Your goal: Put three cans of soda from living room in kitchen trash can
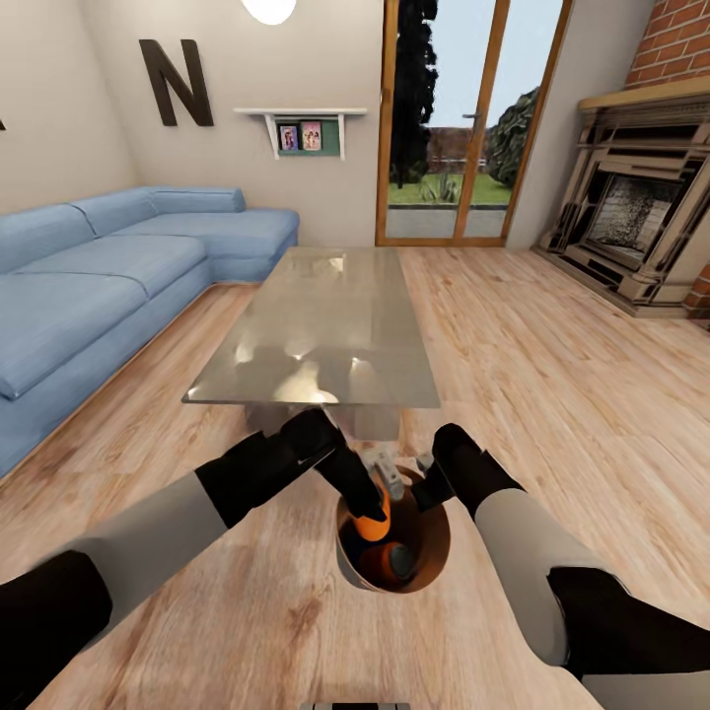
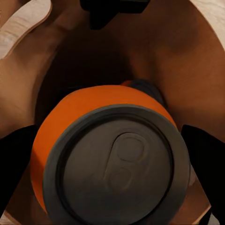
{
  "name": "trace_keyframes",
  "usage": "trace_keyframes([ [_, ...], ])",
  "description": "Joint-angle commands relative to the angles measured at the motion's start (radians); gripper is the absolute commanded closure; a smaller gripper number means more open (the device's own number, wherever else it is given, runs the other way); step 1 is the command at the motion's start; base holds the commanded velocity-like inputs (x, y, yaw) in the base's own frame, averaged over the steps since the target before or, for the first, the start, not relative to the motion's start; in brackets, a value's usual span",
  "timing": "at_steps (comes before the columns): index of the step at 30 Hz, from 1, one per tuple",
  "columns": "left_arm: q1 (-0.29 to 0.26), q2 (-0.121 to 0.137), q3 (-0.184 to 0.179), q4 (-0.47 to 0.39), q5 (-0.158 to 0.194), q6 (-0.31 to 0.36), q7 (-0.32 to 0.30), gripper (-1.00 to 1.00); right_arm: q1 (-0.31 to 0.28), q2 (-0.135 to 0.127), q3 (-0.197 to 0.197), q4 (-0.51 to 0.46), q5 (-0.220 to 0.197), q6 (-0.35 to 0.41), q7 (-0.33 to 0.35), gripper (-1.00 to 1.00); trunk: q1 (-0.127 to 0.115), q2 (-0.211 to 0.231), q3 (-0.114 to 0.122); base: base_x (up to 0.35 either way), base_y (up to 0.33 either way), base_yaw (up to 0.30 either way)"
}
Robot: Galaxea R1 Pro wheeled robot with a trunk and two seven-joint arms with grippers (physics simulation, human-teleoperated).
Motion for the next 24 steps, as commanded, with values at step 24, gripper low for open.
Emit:
trace_keyframes([
  [24, 0.001, -0.051, -0.019, 0.092, -0.148, -0.015, 0.003, 1.00, 0.000, 0.003, 0.004, 0.000, -0.018, 0.006, 0.000, 1.00, 0.000, 0.000, 0.000, 0.000, 0.000, 0.000],
])
